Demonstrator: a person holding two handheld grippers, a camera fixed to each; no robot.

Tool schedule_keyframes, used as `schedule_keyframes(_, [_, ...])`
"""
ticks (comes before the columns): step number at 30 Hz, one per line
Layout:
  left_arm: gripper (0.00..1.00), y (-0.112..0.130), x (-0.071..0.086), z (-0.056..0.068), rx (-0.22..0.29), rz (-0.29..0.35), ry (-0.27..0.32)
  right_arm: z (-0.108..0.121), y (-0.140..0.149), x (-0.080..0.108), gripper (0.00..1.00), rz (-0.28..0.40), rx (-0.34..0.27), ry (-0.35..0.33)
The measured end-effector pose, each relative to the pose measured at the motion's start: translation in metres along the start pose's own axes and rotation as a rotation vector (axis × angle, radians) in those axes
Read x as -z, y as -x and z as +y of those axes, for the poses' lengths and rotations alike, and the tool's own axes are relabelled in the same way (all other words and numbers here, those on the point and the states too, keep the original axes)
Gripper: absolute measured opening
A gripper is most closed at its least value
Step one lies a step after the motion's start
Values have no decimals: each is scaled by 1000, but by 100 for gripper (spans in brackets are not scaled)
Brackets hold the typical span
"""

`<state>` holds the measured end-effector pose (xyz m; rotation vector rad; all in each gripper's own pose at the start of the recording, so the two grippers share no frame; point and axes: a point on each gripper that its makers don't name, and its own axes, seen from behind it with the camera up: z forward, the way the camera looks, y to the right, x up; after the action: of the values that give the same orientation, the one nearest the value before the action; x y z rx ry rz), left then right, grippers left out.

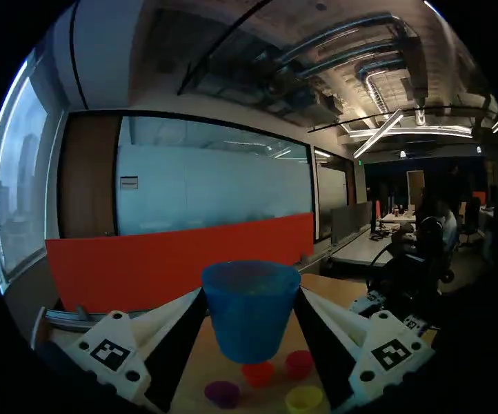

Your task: Pour water

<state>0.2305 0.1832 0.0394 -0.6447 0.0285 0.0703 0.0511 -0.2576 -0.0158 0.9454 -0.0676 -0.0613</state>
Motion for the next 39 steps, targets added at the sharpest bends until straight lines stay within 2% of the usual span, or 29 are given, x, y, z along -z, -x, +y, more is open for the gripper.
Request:
schedule_keyframes(14, [85,35,14,-10,31,-32,-24,22,1,27,89,-19,5,59])
schedule_keyframes(30, [85,44,28,-17,24,-36,-39,35,1,48,88,-32,9,100])
schedule_keyframes(39, [85,51,32,-14,11,-52,-31,40,0,60,89,-32,1,114])
